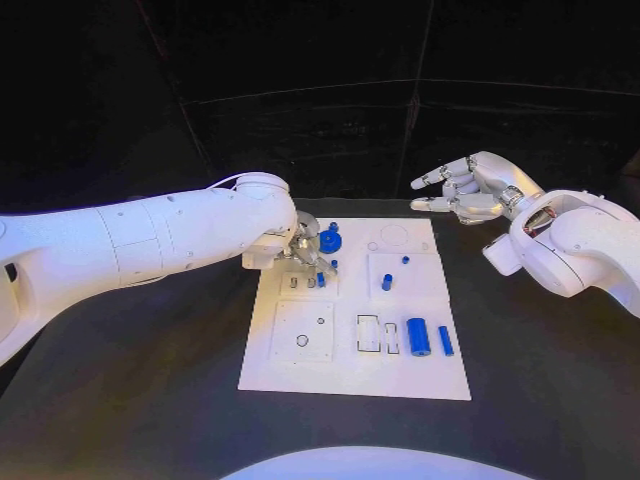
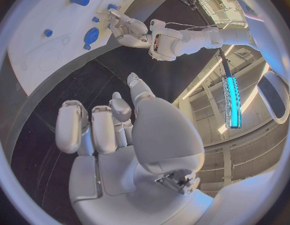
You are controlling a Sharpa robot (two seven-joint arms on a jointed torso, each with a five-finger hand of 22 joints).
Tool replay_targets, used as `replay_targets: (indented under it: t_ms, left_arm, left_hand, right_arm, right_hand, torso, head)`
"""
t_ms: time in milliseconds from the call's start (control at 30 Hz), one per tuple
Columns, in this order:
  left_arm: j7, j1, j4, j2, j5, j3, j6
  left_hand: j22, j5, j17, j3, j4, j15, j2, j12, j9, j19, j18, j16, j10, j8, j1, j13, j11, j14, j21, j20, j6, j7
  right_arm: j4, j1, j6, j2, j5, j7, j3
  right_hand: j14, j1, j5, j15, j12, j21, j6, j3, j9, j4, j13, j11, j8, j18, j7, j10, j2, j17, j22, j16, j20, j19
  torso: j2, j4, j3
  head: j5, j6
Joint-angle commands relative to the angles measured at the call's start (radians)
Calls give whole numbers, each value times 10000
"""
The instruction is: Assemble the parts on the task board
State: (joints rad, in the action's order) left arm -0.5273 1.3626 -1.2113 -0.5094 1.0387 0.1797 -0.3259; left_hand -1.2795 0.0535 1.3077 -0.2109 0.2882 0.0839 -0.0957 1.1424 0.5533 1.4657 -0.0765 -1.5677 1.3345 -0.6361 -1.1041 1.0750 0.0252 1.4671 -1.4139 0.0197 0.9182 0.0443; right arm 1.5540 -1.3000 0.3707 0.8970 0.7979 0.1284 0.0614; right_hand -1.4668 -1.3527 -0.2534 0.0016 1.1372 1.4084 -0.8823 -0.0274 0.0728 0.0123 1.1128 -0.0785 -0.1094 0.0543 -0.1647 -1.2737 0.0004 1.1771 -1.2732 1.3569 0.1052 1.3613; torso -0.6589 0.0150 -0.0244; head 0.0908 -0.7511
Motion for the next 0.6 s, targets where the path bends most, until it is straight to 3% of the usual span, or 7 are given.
replay_targets:
  t_ms: [33,600]
  left_arm:
    - [-75,-2,8,49,41,5,-174]
    - [-90,-48,109,170,34,32,-308]
  left_hand:
    - [16,-54,2631,-85,-5,63,-27,3,20,137,197,-30,-74,-62,39,-17,30,1037,-8,-24,-101,-10]
    - [15,-45,2631,-47,-265,37,-185,14,273,109,192,-30,-120,-158,-512,-42,6,1037,2,5,-279,16]
  right_arm:
    - [-12,-24,-72,-21,-28,5,-6]
    - [-50,-24,-115,-74,-27,-16,-5]
  right_hand:
    - [-221,-94,-24,-56,-46,-47,-52,-53,-9,-16,-9,57,-53,181,11,21,5,-8,8,-60,20,-65]
    - [-225,-140,-90,-60,-50,-62,-33,-68,-14,2,-25,59,-54,182,11,23,32,-23,22,-80,16,-65]
  torso:
    - [5,-3,-4]
    - [-3,7,-9]
  head:
    - [-2,0]
    - [-2,-46]
